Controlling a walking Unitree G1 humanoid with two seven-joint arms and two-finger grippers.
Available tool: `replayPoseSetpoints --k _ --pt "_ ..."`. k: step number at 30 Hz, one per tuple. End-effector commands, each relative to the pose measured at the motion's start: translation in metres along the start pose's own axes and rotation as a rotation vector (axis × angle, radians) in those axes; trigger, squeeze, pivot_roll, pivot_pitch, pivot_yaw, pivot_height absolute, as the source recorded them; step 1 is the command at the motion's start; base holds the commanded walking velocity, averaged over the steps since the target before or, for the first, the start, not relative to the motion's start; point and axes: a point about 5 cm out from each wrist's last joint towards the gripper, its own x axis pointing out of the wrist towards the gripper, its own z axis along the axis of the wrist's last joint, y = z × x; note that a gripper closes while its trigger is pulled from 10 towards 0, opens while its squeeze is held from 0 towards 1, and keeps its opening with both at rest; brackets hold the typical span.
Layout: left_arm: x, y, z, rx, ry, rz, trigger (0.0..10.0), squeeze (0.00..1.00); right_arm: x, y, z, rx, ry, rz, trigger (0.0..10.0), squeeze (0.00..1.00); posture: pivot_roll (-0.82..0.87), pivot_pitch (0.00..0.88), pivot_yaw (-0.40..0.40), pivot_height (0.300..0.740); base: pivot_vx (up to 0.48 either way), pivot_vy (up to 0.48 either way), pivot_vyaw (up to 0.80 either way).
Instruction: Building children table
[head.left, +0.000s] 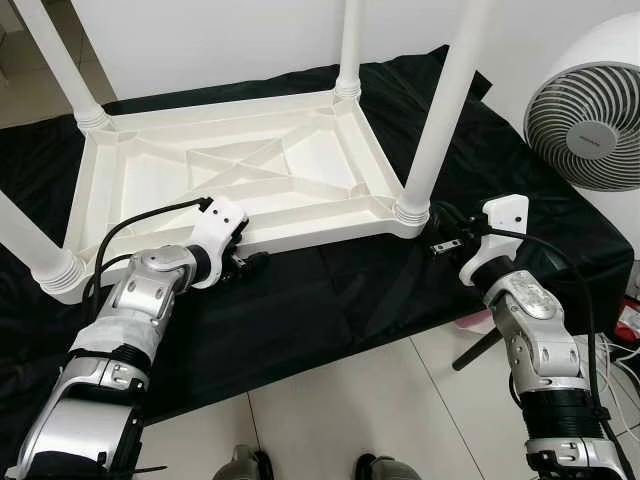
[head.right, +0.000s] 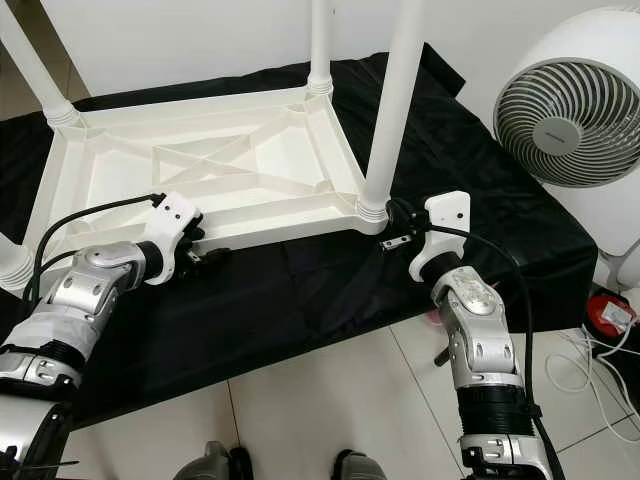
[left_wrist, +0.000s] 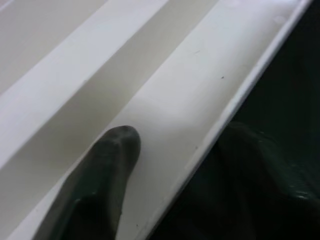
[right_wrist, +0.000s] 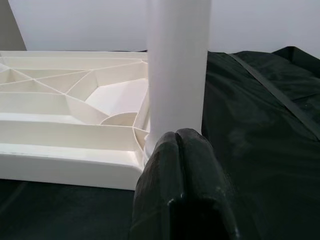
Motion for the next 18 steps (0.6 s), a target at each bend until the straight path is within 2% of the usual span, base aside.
replayPoseSetpoints --k 1,3,8,12,14,18 --pt "-0.002 0.009 -0.013 -0.056 0.043 0.187 0.0 0.00 0.000 0.002 0.000 0.008 0.000 0.004 10.0 0.00 -0.10 0.113 0.058 0.740 0.000 0.000 0.00" --pt "-0.002 0.009 -0.012 -0.059 0.040 0.192 0.0 0.00 0.000 0.002 0.000 0.008 0.001 0.004 10.0 0.00 -0.10 0.113 0.058 0.740 0.000 0.000 0.00" --pt "-0.002 -0.003 -0.005 -0.055 0.006 0.226 0.0 0.00 0.001 0.002 -0.001 0.010 0.004 0.004 10.0 0.00 -0.10 0.113 0.056 0.740 0.000 0.000 0.00" --pt "0.000 -0.029 0.010 -0.028 -0.041 0.218 0.0 0.00 0.002 0.003 -0.001 0.010 0.005 0.007 10.0 0.00 -0.09 0.118 0.046 0.740 0.000 0.000 0.00" --pt "0.000 -0.034 0.013 -0.029 -0.050 0.208 0.0 0.00 0.002 0.003 0.000 0.011 0.005 0.007 10.0 0.00 -0.09 0.118 0.046 0.740 0.000 0.000 0.00" --pt "0.012 -0.066 0.038 0.017 -0.112 0.133 0.0 0.00 0.005 0.005 0.000 0.010 0.004 0.018 10.0 0.00 -0.08 0.121 0.038 0.740 0.000 0.000 0.00"
